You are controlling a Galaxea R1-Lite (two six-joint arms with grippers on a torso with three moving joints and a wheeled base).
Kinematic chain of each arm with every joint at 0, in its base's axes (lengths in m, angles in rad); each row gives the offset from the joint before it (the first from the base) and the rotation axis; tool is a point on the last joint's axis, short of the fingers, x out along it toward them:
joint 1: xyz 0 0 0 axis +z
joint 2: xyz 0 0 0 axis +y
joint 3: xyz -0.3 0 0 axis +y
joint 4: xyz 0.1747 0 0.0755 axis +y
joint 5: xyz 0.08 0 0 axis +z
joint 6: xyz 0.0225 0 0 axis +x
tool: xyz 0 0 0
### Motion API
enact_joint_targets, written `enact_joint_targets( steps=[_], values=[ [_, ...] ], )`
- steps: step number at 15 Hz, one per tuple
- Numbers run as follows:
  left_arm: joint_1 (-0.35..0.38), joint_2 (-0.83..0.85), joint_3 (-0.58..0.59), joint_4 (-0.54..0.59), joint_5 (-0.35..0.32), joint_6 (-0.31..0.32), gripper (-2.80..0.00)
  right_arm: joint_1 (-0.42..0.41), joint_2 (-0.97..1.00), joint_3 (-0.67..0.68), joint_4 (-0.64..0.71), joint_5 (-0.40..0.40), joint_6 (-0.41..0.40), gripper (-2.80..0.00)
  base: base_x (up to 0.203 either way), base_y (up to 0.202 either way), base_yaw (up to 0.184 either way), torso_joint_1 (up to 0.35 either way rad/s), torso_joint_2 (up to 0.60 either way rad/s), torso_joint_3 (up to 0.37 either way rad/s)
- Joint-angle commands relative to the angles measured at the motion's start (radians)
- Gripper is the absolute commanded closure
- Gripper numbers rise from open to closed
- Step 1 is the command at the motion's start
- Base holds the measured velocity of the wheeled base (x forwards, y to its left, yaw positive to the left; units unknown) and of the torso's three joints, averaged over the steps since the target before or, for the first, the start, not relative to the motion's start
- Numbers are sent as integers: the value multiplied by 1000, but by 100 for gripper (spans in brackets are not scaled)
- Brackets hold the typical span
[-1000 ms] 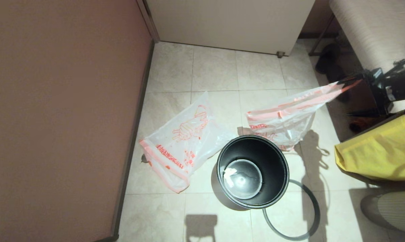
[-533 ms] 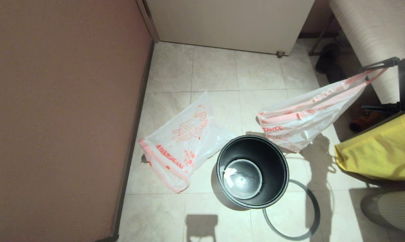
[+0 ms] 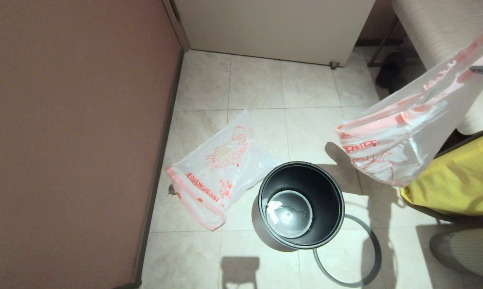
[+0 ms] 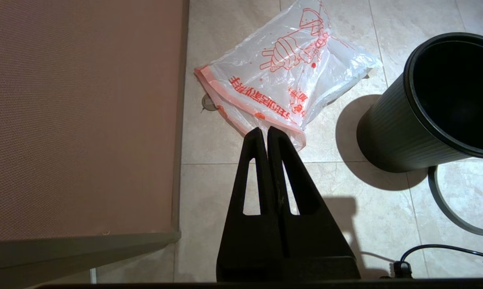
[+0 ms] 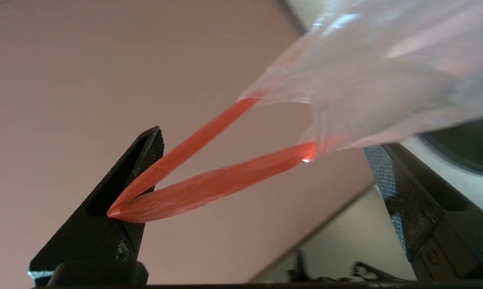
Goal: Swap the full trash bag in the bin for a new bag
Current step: Place the trash bag on the floor, then pick up a new trash bag
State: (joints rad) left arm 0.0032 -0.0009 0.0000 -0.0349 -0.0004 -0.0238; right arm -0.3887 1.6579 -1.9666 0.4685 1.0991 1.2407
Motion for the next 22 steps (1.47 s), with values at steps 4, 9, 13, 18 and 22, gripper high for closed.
enact_joint_targets(
  steps=[4,9,13,18,22],
  values=[
    [1,1,0,0,0,0,0,26,78,151,-3,-160,59,-280,0,0,0,0,0,0],
    [0,1,0,0,0,-1,0,-23,206,318,-76,262,-20,-280,0,0,0,0,0,0],
    [0,1,0,0,0,-1,0,-34,231,347,-158,471,-182,-280,0,0,0,0,0,0],
    [1,1,0,0,0,0,0,-55,63,361,-130,468,-194,-280,0,0,0,0,0,0],
    [0,1,0,0,0,1,0,-26,-110,453,-99,374,-201,-280,0,0,0,0,0,0]
  ],
)
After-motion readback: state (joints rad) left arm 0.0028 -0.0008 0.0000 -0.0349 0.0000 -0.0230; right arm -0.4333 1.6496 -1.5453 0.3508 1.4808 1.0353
